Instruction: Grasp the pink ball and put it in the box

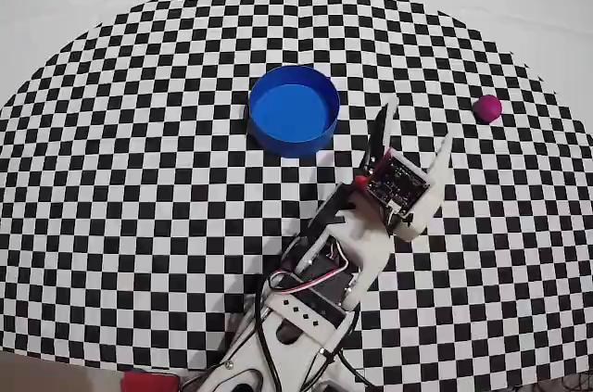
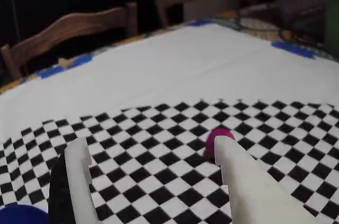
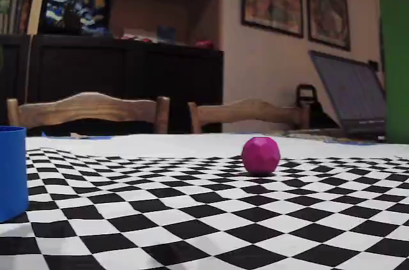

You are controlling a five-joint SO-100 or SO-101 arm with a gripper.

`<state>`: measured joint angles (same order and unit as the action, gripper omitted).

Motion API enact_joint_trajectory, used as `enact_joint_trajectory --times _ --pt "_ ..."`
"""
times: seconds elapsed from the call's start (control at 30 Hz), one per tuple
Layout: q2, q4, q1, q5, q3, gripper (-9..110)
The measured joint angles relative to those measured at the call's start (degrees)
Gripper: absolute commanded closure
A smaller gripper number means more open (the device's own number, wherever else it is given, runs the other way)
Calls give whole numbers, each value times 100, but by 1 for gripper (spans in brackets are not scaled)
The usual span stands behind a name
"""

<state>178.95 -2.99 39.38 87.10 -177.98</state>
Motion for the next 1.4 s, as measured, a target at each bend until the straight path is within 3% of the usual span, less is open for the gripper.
enact_joint_trajectory --times 0.7,1.4 --pt "-545 0 483 0 0 75" --pt "-2549 211 492 0 756 75"
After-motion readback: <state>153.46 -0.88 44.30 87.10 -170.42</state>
